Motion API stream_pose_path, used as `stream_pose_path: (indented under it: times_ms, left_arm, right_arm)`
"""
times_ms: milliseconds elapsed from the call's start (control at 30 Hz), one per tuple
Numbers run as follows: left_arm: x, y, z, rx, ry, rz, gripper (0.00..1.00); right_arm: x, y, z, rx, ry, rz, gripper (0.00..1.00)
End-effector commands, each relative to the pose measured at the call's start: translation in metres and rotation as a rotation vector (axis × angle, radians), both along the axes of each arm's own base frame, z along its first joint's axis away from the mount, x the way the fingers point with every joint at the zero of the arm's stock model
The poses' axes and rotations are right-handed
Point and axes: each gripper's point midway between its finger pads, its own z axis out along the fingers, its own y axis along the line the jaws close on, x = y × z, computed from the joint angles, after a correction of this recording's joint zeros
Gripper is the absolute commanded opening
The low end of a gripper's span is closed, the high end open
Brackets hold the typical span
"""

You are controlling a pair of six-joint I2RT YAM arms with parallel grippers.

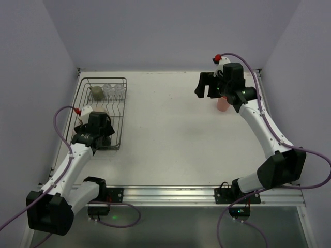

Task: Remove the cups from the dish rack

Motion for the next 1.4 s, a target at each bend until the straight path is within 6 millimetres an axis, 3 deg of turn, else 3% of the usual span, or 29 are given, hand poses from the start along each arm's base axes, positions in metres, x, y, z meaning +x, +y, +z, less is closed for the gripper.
stream_pose_path:
  times_ms: [0,100,200,233,300,333,533,667,700,767,800,833,900,933,1000,1033,1067,1100,1133,1233,1367]
  left_arm:
    - [0.009,-0.003,-0.006,-0.021,-0.024,-0.011,0.95]
    - [0.009,-0.004,-0.004,-0.027,-0.036,-0.009,0.86]
    - [0.007,-0.004,-0.001,-0.037,-0.054,-0.005,0.71]
    - [0.007,-0.004,0.003,-0.041,-0.072,-0.007,0.58]
    - [0.007,-0.006,0.01,-0.051,-0.095,-0.016,0.48]
    - [0.006,-0.006,0.018,-0.051,-0.122,-0.024,0.39]
    - [0.008,-0.011,0.063,-0.065,-0.237,-0.082,0.18]
    - [0.012,-0.022,0.101,-0.097,-0.325,-0.149,0.15]
    - [0.011,-0.024,0.109,-0.101,-0.346,-0.164,0.14]
    - [0.01,-0.031,0.129,-0.129,-0.398,-0.201,0.14]
    - [0.008,-0.034,0.141,-0.147,-0.437,-0.213,0.14]
    - [0.007,-0.037,0.155,-0.162,-0.477,-0.227,0.14]
    - [0.004,-0.049,0.18,-0.218,-0.56,-0.277,0.14]
    - [0.003,-0.053,0.193,-0.238,-0.6,-0.299,0.14]
    - [0.001,-0.073,0.216,-0.316,-0.691,-0.387,0.14]
    - [0.002,-0.081,0.217,-0.345,-0.704,-0.422,0.14]
    - [0.001,-0.1,0.232,-0.404,-0.754,-0.526,0.14]
    - [0.002,-0.113,0.234,-0.463,-0.763,-0.571,0.14]
    - [0.005,-0.124,0.239,-0.502,-0.803,-0.626,0.14]
    - [0.0,-0.162,0.24,-0.672,-0.805,-0.812,0.14]
    - [0.002,-0.178,0.244,-0.761,-0.843,-0.893,0.14]
  right_arm:
    - [0.0,0.007,0.014,-0.002,-0.046,0.016,0.86]
    - [-0.002,0.009,0.015,-0.001,-0.049,0.019,0.86]
    - [-0.005,0.014,0.021,0.022,-0.066,0.034,0.86]
    - [-0.006,0.015,0.023,0.029,-0.071,0.036,0.86]
    - [-0.011,0.021,0.029,0.052,-0.084,0.055,0.86]
    - [-0.012,0.025,0.033,0.064,-0.098,0.069,0.86]
    - [-0.031,0.051,0.056,0.176,-0.148,0.154,0.86]
    - [-0.044,0.077,0.077,0.341,-0.177,0.213,0.86]
    - [-0.048,0.082,0.068,0.377,-0.153,0.222,0.86]
    - [-0.063,0.103,0.092,0.543,-0.186,0.276,0.86]
    - [-0.07,0.11,0.074,0.592,-0.147,0.282,0.86]
    - [-0.08,0.124,0.095,0.669,-0.219,0.336,0.85]
    - [-0.093,0.14,0.082,0.756,-0.164,0.345,0.85]
    - [-0.103,0.155,0.086,0.787,-0.174,0.388,0.85]
    - [-0.112,0.167,0.077,0.831,-0.146,0.4,0.84]
    - [-0.122,0.176,0.088,0.874,-0.181,0.448,0.82]
    - [-0.125,0.181,0.086,0.902,-0.158,0.459,0.82]
    - [-0.131,0.187,0.079,0.914,-0.133,0.483,0.81]
    - [-0.139,0.192,0.088,0.946,-0.158,0.526,0.81]
    - [-0.149,0.201,0.084,0.981,-0.143,0.561,0.8]
    - [-0.145,0.203,0.074,0.964,-0.122,0.538,0.81]
